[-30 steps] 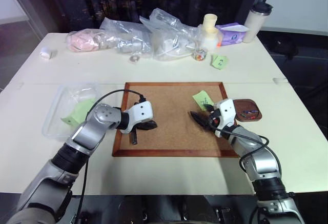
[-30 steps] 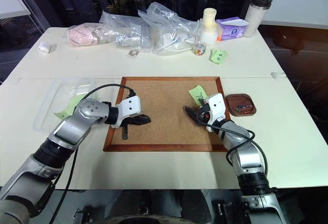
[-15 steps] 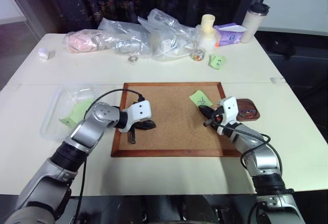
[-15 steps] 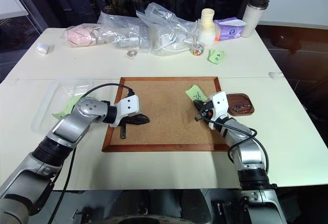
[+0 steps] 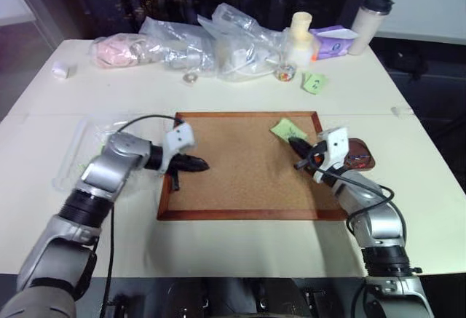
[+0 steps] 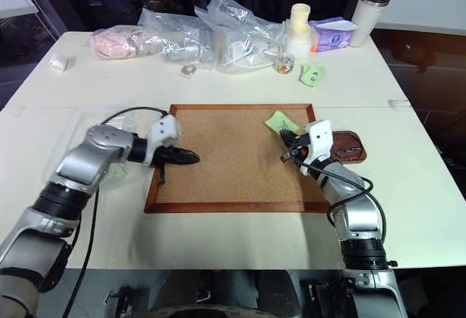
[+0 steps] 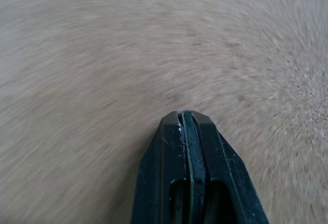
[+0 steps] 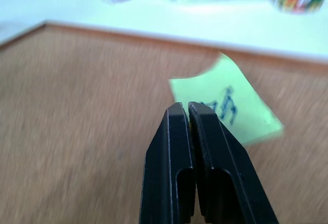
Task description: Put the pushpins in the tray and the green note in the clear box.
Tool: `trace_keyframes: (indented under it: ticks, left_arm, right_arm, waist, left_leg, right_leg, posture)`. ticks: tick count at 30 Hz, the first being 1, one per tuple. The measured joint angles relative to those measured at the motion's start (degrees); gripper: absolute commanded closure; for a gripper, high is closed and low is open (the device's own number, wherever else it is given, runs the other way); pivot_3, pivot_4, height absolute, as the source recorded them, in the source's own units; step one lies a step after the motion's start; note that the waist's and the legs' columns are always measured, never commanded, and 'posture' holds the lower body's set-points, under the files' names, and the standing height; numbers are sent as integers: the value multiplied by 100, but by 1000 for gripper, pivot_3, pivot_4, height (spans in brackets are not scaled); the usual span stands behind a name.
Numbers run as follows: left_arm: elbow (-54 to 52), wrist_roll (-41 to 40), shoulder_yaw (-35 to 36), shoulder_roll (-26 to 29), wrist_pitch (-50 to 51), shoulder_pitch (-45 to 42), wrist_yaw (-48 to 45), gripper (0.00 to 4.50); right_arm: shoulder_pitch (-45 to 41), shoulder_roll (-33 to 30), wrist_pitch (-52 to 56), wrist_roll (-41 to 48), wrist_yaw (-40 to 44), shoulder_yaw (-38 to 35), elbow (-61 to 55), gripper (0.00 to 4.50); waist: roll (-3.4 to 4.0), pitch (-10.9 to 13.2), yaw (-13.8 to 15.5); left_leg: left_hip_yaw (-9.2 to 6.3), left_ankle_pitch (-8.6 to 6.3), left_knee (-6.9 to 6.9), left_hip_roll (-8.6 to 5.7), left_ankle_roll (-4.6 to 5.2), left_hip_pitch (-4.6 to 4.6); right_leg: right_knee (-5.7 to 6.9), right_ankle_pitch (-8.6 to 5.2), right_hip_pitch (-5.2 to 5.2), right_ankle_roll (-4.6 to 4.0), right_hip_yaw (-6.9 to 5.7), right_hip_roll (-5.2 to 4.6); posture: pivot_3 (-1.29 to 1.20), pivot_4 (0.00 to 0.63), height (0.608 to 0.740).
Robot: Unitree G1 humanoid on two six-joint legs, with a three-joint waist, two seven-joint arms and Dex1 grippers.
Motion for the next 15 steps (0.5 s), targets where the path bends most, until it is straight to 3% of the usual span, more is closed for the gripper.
trace_keyframes:
  ticks: [7, 15]
  left_arm:
    - [595, -122, 132, -19, -117, -444, -245, 4500]
    - [2606, -321, 906, -1215, 84, -2353, 620, 4500]
  right_arm:
    - [28, -5, 183, 57, -41, -38, -247, 4461]
    - [46, -20, 284, 84, -152, -86, -633, 4461]
  waist:
    - [-15, 26, 119]
    - [-37, 45, 153]
  left_leg:
    - [3, -1, 1, -6, 2, -3]
    - [-2, -2, 12, -17, 5, -25]
  right_leg:
    - [-7, -1, 1, 3, -4, -1]
    - [-17, 3, 1, 12, -17, -4]
  posture:
    - [0, 150, 735]
    - [0, 150, 735]
